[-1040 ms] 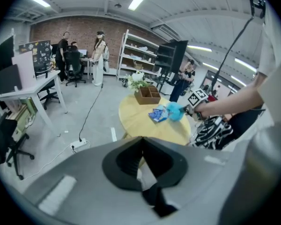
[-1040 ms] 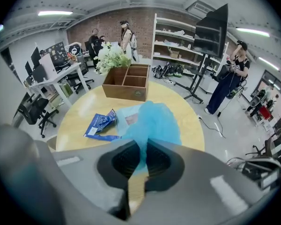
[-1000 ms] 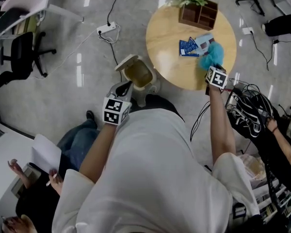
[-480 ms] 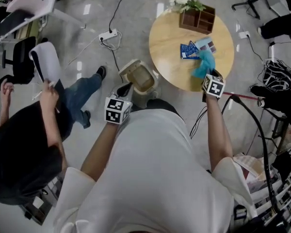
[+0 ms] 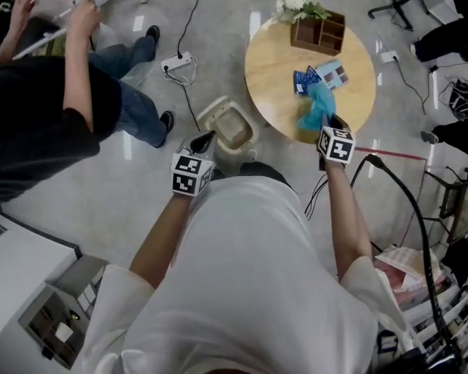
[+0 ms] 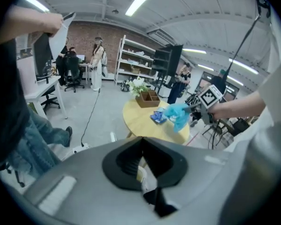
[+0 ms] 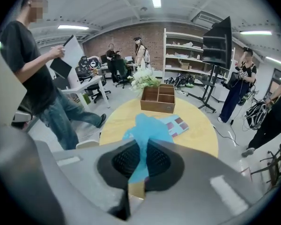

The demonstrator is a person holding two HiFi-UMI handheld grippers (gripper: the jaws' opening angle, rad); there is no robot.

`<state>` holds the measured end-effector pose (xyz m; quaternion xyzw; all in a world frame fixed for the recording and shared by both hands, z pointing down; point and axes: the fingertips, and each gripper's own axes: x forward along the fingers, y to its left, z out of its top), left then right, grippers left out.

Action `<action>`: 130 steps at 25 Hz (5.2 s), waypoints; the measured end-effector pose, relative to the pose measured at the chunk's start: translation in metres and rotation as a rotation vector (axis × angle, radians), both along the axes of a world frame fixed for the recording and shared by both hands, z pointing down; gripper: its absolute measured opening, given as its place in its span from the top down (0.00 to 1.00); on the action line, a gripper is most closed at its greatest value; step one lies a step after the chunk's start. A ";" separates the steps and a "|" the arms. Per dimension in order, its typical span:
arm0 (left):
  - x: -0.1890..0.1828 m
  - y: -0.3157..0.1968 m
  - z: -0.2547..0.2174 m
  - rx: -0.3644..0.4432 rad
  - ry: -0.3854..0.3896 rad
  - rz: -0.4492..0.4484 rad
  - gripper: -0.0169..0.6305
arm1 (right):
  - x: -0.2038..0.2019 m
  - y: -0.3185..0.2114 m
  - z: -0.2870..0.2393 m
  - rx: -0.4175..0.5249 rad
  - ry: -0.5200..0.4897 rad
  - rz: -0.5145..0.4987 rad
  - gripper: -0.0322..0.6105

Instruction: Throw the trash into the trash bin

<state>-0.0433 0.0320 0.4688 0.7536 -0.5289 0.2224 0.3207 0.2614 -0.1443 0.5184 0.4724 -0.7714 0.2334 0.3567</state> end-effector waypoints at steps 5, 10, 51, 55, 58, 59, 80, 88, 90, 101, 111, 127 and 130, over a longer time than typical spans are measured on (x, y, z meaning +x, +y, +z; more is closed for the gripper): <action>-0.007 0.012 -0.005 0.007 0.003 0.013 0.97 | -0.022 0.023 -0.006 -0.005 -0.011 -0.028 0.94; -0.018 0.023 -0.005 0.010 0.004 0.017 0.97 | -0.047 0.041 -0.009 -0.007 -0.028 -0.055 0.94; -0.094 0.096 0.046 -0.065 0.047 -0.130 0.97 | -0.242 0.201 0.048 -0.214 -0.113 -0.501 0.94; -0.103 0.100 0.057 -0.080 0.046 -0.146 0.97 | -0.248 0.209 0.061 -0.239 -0.106 -0.524 0.94; -0.107 0.103 0.062 -0.090 0.050 -0.155 0.97 | -0.250 0.210 0.069 -0.253 -0.101 -0.527 0.94; -0.108 0.105 0.064 -0.092 0.051 -0.156 0.97 | -0.250 0.210 0.073 -0.258 -0.099 -0.524 0.94; -0.124 0.107 0.146 -0.099 0.008 -0.265 0.97 | -0.246 0.214 0.184 -0.400 -0.087 -0.514 0.94; -0.101 0.093 0.201 -0.172 0.031 -0.220 0.97 | -0.246 0.208 0.231 -0.448 -0.103 -0.491 0.94; -0.098 0.091 0.216 -0.188 0.030 -0.201 0.97 | -0.246 0.206 0.244 -0.453 -0.102 -0.480 0.94; -0.091 0.084 0.277 -0.236 0.031 -0.174 0.97 | -0.251 0.194 0.310 -0.506 -0.105 -0.479 0.94; -0.085 0.077 0.316 -0.242 0.023 -0.180 0.97 | -0.262 0.200 0.370 -0.558 -0.112 -0.504 0.94; -0.075 0.076 0.361 -0.257 0.017 -0.155 0.97 | -0.263 0.191 0.435 -0.565 -0.059 -0.504 0.94; -0.070 0.073 0.369 -0.260 0.020 -0.146 0.97 | -0.260 0.190 0.442 -0.560 -0.043 -0.504 0.94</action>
